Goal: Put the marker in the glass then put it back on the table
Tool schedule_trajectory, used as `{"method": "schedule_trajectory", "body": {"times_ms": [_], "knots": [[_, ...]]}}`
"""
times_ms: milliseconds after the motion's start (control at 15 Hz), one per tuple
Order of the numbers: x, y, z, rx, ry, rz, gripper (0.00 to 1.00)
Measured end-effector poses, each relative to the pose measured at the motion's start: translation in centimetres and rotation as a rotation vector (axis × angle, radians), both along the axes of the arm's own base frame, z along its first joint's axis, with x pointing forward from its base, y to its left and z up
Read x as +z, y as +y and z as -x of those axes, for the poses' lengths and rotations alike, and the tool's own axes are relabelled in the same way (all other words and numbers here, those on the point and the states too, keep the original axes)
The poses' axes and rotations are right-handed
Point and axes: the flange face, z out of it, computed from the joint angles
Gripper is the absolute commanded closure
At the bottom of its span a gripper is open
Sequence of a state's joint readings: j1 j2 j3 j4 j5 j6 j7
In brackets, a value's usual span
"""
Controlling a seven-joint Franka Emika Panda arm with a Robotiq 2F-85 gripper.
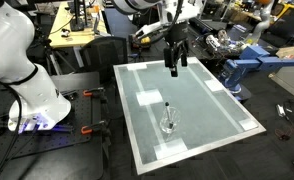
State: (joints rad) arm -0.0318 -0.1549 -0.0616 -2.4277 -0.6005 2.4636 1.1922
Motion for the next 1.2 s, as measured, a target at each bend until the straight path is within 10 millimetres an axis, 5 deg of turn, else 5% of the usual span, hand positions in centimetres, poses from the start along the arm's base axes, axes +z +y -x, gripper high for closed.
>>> {"method": "schedule_trajectory", "body": {"times_ms": [467,1200], "knots": [[0.6,-0.3,0.9,0.192,0.081,-0.091,0.0],[2.3,-3.7,1.9,0.381,0.114,-0.148,0.0]]}}
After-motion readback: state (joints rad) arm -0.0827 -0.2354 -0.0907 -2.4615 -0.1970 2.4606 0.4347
